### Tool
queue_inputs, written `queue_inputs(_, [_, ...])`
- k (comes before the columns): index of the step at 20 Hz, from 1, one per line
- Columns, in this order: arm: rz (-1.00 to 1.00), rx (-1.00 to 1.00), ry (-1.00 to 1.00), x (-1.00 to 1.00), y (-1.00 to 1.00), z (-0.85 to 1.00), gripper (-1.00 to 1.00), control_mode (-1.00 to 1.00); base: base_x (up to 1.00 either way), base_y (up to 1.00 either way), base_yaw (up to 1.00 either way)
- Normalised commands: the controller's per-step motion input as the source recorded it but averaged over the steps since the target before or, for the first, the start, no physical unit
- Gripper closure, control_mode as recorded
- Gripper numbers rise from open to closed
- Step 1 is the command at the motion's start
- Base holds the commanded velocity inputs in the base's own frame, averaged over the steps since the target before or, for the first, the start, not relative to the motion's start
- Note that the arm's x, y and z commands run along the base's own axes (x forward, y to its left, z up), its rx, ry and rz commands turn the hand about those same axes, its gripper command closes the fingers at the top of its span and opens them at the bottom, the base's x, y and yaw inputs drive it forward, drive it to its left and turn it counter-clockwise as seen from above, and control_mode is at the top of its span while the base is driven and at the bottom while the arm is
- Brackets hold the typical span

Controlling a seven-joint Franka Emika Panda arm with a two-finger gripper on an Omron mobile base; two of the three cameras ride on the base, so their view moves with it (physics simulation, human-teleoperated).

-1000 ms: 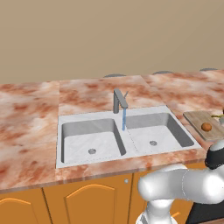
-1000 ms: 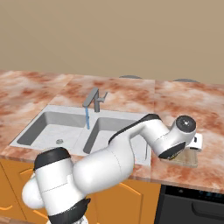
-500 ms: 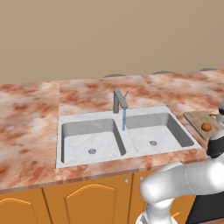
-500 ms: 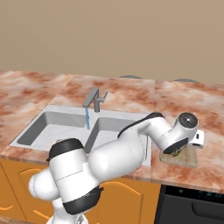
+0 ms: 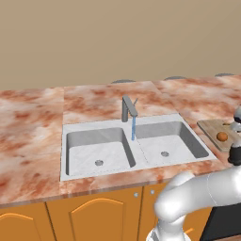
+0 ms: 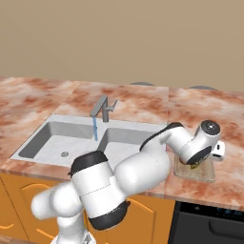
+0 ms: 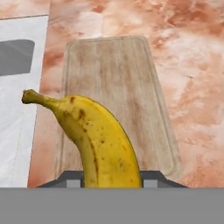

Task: Pick the tangerine, banana from the sink and place them on the cutting board to airdry. Then turn off the sink faucet.

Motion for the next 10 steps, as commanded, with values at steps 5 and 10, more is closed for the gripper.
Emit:
queue_inputs(5, [0.0,0.04,0.05,0.23,-0.15,-0.17,1.0,-1.0,0.0,0.0,0.0])
queue_inputs(10, [0.0,0.04,0.04,0.25,-0.16,-0.08,1.0,-1.0,0.0,0.0,0.0])
